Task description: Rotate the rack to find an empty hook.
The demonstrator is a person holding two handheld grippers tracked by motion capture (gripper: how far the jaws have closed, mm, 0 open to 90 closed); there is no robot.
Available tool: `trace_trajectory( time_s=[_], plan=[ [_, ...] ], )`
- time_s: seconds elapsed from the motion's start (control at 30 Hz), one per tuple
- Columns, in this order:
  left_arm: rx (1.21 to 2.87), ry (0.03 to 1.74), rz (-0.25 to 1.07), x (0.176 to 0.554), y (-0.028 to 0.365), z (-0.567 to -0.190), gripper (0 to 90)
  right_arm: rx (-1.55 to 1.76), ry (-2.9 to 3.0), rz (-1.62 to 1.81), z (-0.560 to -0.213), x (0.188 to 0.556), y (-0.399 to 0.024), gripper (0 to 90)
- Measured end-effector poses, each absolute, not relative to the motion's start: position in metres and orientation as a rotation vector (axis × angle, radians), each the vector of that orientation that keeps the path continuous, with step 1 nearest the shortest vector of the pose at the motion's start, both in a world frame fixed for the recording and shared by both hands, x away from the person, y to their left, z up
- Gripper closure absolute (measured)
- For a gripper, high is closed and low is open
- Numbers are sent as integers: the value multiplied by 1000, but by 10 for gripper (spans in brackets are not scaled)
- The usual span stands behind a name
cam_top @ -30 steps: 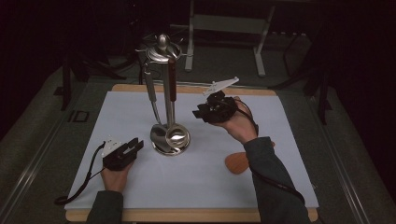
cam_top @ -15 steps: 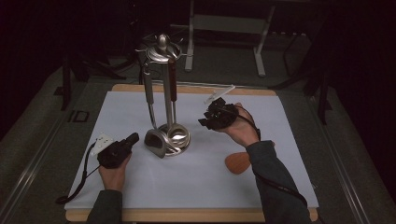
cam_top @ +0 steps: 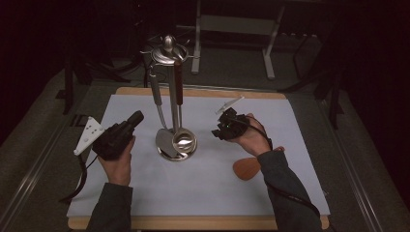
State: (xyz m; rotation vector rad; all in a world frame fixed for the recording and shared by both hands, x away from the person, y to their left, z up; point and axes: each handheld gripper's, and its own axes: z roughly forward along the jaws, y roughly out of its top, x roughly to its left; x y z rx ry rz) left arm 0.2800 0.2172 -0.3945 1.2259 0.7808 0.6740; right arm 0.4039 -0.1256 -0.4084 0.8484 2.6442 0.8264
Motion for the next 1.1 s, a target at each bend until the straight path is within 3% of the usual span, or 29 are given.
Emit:
trace_trajectory(
  time_s=[0.57,1.1],
  plan=[
    [1134,573,721,278,185,-310,899,924,2672,756,-439,406,-139,595],
    [1140,634,751,297,178,-296,899,958,2667,762,-447,406,-148,584]
  ],
)
